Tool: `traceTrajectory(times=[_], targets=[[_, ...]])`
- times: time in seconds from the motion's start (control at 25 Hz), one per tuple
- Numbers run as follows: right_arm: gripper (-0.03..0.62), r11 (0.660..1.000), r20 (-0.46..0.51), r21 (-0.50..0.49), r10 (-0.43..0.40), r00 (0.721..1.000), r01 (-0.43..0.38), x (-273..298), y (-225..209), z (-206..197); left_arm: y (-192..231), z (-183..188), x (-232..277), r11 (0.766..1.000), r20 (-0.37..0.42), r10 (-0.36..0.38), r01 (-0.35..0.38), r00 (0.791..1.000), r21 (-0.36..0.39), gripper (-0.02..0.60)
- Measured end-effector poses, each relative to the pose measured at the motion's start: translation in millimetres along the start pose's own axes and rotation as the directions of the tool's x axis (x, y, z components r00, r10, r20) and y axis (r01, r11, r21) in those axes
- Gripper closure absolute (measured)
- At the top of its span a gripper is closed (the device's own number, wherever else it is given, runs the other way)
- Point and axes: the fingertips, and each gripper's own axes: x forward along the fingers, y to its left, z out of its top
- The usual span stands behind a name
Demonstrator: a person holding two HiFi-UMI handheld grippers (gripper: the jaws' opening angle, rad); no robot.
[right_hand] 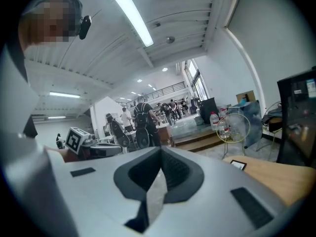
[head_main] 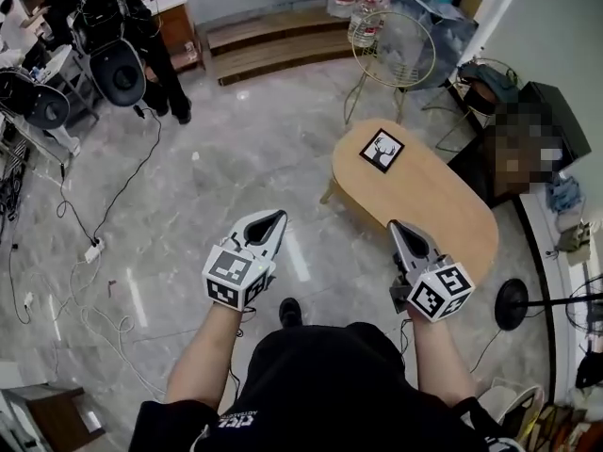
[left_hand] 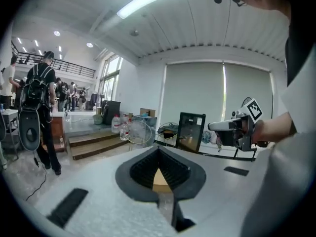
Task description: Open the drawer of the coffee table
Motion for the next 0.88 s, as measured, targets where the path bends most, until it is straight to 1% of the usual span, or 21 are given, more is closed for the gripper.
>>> traceTrajectory(times=[0.16, 0.28, 0.36, 0.52, 0.72, 0.88], targets=[[0.589, 0.995, -0.014, 0.021, -0.101, 0.995, 0.102, 7.7, -16.2, -7.7, 17.7, -4.7, 28.9, 0.997, -0.022, -0.072, 0.072, 0.997, -0.008, 0.581], [0.589, 0.986, -0.013, 0.025, -0.166, 0.986, 0.166, 9.8, -41.8, -7.8, 21.4, -3.4, 56.3, 0.993, -0.027, -0.114, 0.113, 0.993, -0.019, 0.581], [0.589, 0.980, -0.016, 0.032, -0.198, 0.980, 0.198, 8.3, -62.7, -10.7, 16.6, -5.0, 78.4, 0.990, -0.035, -0.142, 0.142, 0.989, -0.009, 0.581], [0.589, 0.969, -0.022, 0.061, -0.240, 0.970, 0.241, 6.5, -110.8, -20.8, 3.9, -4.3, 129.9, 0.983, -0.061, -0.185, 0.186, 0.981, -0.002, 0.581], [0.589, 0.955, 0.005, 0.105, -0.280, 0.960, 0.278, 5.5, -176.6, -22.9, -8.8, -2.4, 193.6, 0.979, -0.135, -0.205, 0.205, 0.969, -0.019, 0.581], [0.589, 0.942, 0.017, 0.142, -0.309, 0.951, 0.303, 6.5, -226.4, -33.3, -22.1, -2.1, 241.6, 0.967, -0.191, -0.247, 0.253, 0.950, 0.010, 0.581]])
